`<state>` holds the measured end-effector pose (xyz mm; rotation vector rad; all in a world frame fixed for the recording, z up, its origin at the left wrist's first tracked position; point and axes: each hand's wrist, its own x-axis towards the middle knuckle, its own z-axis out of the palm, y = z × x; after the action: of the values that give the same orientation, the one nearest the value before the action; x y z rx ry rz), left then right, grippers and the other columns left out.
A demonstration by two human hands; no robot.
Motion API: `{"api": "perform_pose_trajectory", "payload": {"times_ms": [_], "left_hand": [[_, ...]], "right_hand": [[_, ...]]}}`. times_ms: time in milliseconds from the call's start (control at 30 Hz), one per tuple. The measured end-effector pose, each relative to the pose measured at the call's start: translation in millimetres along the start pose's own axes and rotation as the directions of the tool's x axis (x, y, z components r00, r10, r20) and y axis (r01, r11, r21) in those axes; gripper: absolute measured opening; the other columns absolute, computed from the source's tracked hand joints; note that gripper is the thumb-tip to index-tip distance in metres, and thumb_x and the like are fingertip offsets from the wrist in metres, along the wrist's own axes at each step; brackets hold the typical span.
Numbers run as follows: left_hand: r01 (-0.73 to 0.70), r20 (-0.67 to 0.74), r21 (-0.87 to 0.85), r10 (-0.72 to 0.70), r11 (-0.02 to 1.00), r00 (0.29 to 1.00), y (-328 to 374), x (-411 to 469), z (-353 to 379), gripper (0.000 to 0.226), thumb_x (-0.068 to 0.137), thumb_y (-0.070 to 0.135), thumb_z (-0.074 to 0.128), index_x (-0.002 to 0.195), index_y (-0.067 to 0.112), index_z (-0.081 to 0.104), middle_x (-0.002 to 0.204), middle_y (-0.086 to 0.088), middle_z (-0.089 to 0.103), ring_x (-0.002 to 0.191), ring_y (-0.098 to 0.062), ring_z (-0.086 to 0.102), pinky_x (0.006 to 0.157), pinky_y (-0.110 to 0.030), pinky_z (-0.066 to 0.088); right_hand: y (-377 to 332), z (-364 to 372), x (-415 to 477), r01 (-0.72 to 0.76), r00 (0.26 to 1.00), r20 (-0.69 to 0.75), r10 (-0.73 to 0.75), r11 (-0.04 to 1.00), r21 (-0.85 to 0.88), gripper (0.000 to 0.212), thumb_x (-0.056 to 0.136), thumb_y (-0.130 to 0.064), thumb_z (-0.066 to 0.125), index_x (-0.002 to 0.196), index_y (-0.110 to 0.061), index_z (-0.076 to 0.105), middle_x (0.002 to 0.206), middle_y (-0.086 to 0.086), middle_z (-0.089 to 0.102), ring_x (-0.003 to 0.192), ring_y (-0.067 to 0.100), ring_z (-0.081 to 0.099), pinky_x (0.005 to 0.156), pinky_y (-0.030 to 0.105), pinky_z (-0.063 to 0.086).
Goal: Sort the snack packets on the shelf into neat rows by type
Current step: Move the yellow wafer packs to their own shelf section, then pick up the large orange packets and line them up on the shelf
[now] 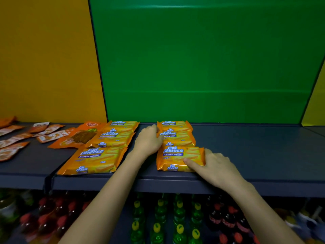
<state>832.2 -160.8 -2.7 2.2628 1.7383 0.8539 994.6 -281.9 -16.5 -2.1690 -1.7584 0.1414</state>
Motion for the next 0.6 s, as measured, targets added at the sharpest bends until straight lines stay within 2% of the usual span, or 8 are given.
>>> {"api": "perform_pose_trajectory", "payload": {"times_ms": [133, 267, 367, 433, 500, 600], "left_hand": [[-0.098, -0.084, 0.154, 0.111, 0.983, 0.990, -0.3, -20.5, -14.0, 0.029, 0.092, 0.030, 0.047, 0.113, 0.012, 0.057, 0.117, -0.008, 0.063, 0.109, -0.029, 0.056, 0.085, -0.039, 0.048], [-0.119, -0.202, 0.366, 0.204, 0.923, 0.958, -1.6, -43.9, -31.8, 0.026, 0.095, 0.030, 0.041, 0.111, 0.015, 0.055, 0.114, -0.005, 0.063, 0.107, -0.028, 0.057, 0.076, -0.036, 0.045], [-0.097, -0.248, 0.447, 0.227, 0.889, 0.942, -13.5, -61.6, -45.1, 0.026, 0.096, 0.031, 0.038, 0.110, 0.016, 0.054, 0.113, -0.004, 0.063, 0.106, -0.028, 0.057, 0.071, -0.034, 0.042], [-0.074, -0.274, 0.465, 0.223, 0.882, 0.936, -25.9, -73.6, -55.2, 0.026, 0.095, 0.032, 0.041, 0.108, 0.016, 0.056, 0.110, -0.005, 0.064, 0.103, -0.029, 0.058, 0.070, -0.035, 0.044], [-0.086, -0.288, 0.464, 0.242, 0.882, 0.927, -39.4, -86.9, -65.9, 0.020, 0.091, 0.027, 0.048, 0.097, 0.013, 0.062, 0.095, -0.007, 0.068, 0.091, -0.031, 0.063, 0.060, -0.035, 0.046], [-0.013, -0.317, 0.496, 0.195, 0.868, 0.928, -66.5, -111.1, -82.4, 0.017, 0.082, 0.026, 0.052, 0.082, 0.013, 0.063, 0.076, -0.005, 0.068, 0.071, -0.030, 0.066, 0.046, -0.031, 0.043]], "right_hand": [[-5.2, -0.3, -0.4, 0.021, 1.000, -0.019, -0.022, 0.996, -0.084, 0.077, 0.080, -0.075, 0.031, 0.126, -0.016, 0.047, 0.124, 0.012, 0.057, 0.116, 0.033, 0.051, 0.086, 0.037, 0.043], [-3.5, -2.4, 1.3, 0.036, 0.996, -0.069, -0.048, 0.987, -0.157, 0.077, 0.082, -0.075, 0.021, 0.122, -0.018, 0.051, 0.122, 0.009, 0.059, 0.114, 0.032, 0.054, 0.083, 0.037, 0.043], [1.5, -7.9, 2.6, 0.076, 0.978, -0.181, -0.108, 0.981, -0.179, 0.065, 0.089, -0.066, 0.021, 0.122, -0.019, 0.051, 0.124, 0.005, 0.055, 0.116, 0.027, 0.052, 0.084, 0.036, 0.044], [2.9, -10.9, 5.4, 0.154, 0.954, -0.233, -0.191, 0.974, -0.168, 0.053, 0.094, -0.056, 0.026, 0.126, -0.020, 0.048, 0.126, 0.002, 0.052, 0.118, 0.023, 0.049, 0.084, 0.035, 0.044], [-0.8, -13.2, 8.2, 0.242, 0.925, -0.265, -0.273, 0.960, -0.143, 0.044, 0.096, -0.047, 0.031, 0.127, -0.022, 0.047, 0.125, -0.001, 0.052, 0.117, 0.021, 0.048, 0.084, 0.034, 0.043], [-17.5, -10.1, 9.8, 0.365, 0.874, -0.308, -0.374, 0.927, -0.089, 0.037, 0.097, -0.040, 0.034, 0.126, -0.025, 0.050, 0.127, -0.005, 0.053, 0.118, 0.019, 0.048, 0.084, 0.033, 0.043]]}}
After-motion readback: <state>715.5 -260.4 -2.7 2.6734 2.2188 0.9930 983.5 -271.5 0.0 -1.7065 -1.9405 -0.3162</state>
